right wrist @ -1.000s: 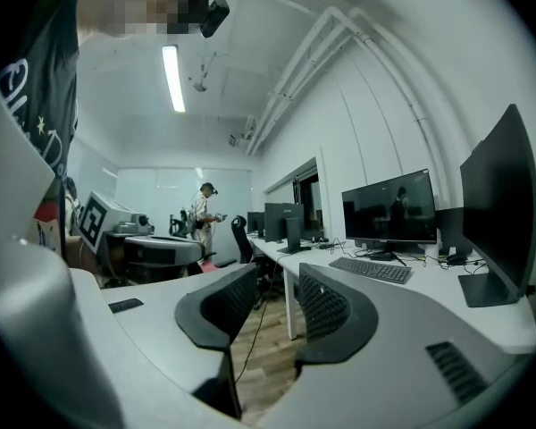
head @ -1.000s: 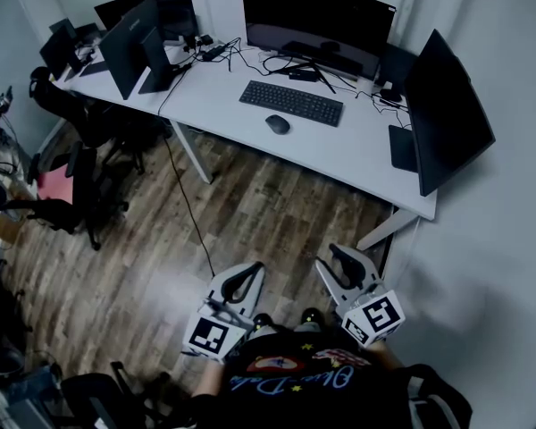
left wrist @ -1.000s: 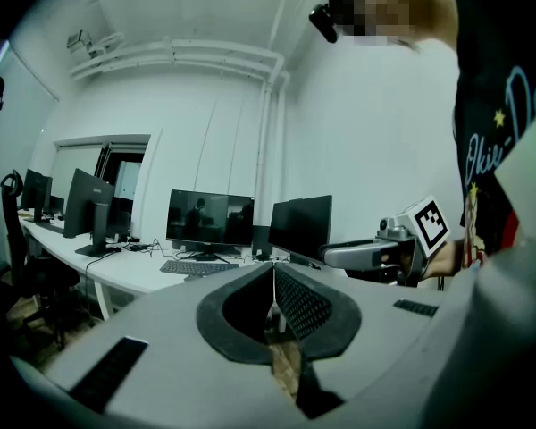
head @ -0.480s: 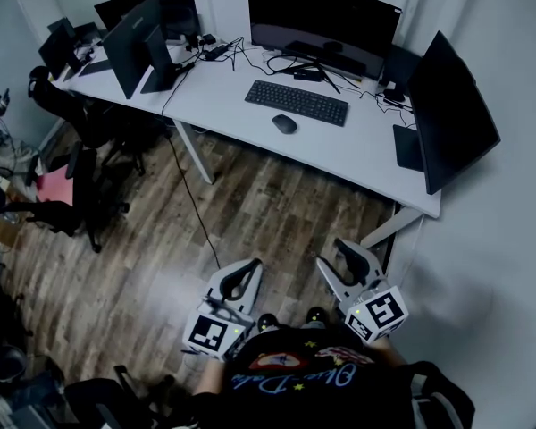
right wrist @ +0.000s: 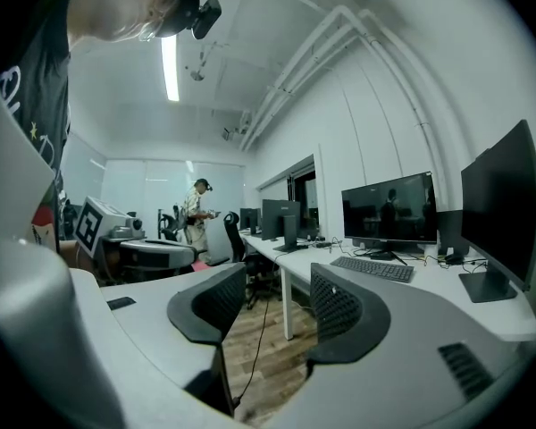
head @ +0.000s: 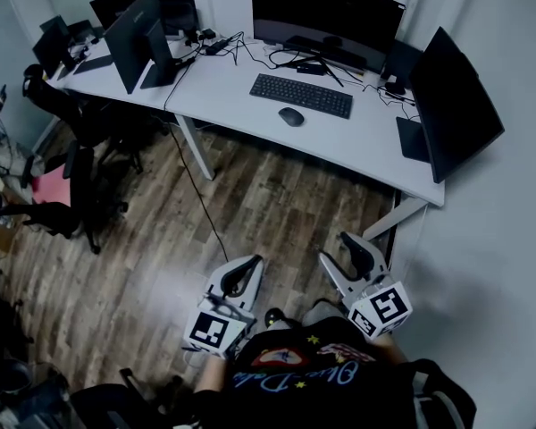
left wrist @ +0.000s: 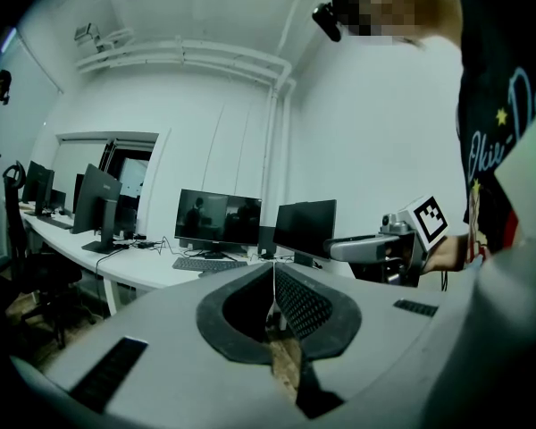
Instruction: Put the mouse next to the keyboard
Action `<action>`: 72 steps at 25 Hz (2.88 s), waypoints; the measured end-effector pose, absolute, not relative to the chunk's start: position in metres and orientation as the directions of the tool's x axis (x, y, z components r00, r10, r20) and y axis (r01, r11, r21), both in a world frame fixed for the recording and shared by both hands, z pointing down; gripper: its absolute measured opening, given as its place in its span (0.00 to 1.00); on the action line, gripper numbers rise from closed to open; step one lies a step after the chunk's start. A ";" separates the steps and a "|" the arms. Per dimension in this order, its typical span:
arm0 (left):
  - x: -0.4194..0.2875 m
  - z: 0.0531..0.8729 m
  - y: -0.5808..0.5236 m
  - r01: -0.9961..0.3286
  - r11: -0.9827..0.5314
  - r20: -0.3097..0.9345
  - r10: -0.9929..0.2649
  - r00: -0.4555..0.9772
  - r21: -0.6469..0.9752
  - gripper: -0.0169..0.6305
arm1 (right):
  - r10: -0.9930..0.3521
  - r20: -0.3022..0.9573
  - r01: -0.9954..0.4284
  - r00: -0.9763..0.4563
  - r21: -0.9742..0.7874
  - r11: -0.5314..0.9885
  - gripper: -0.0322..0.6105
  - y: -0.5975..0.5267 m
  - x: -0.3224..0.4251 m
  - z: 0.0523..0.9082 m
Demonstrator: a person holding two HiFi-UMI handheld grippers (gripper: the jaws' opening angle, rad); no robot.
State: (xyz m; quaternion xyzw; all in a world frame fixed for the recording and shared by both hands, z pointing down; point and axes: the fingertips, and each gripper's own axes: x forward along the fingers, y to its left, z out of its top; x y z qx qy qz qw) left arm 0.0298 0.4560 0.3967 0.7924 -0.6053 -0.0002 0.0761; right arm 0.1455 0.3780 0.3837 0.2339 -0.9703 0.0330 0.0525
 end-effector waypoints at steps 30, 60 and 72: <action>-0.035 0.400 0.371 -0.984 -0.149 0.088 -0.983 0.158 0.103 0.03 | -0.402 0.105 -0.407 -0.910 -0.033 0.913 0.35 0.269 0.089 0.390; -0.043 0.412 0.169 -0.994 -0.072 0.149 -0.985 0.083 0.080 0.03 | -0.327 0.158 -0.344 -0.932 -0.089 0.935 0.37 0.060 0.078 0.418; -0.060 0.416 0.139 -0.998 -0.018 0.216 -0.976 0.030 0.056 0.03 | -0.284 0.210 -0.317 -0.935 -0.142 0.938 0.37 0.020 0.056 0.446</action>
